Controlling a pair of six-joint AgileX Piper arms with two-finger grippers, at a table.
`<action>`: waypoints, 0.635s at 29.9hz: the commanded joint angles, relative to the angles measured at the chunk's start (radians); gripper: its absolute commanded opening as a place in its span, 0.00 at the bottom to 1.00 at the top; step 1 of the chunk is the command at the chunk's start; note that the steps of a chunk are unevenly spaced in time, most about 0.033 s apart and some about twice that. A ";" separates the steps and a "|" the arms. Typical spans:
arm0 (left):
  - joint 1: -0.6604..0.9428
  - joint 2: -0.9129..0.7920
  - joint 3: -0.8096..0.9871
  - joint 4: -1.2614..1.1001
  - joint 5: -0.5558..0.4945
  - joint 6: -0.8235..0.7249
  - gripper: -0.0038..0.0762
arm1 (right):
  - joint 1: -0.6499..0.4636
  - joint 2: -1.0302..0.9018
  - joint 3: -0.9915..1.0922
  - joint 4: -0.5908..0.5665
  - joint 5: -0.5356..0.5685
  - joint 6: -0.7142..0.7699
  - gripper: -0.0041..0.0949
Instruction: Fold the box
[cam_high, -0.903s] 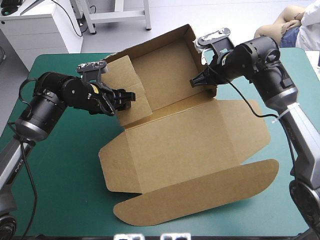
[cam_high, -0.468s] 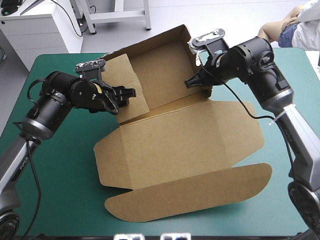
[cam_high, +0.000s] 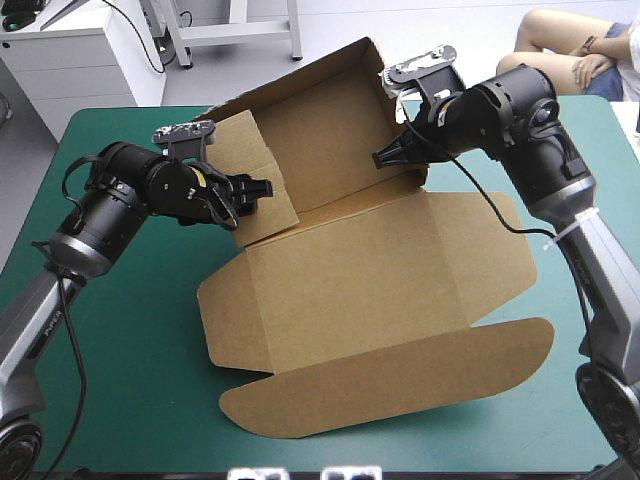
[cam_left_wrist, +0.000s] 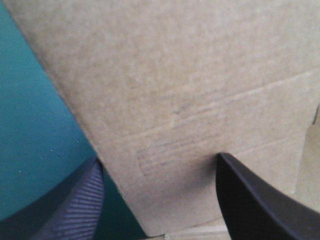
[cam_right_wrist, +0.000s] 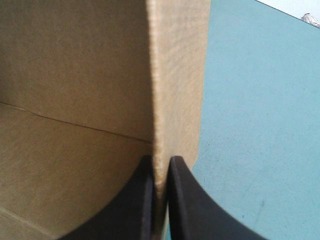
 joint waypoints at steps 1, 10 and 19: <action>-0.004 -0.028 -0.027 0.016 -0.077 -0.001 0.61 | 0.006 -0.050 -0.052 0.059 -0.034 0.000 0.03; -0.004 -0.028 -0.027 0.008 -0.152 -0.012 0.61 | 0.006 -0.050 -0.069 0.115 -0.016 -0.016 0.03; -0.004 -0.028 -0.027 0.058 -0.167 -0.085 0.59 | 0.006 -0.050 -0.069 0.115 -0.012 -0.016 0.03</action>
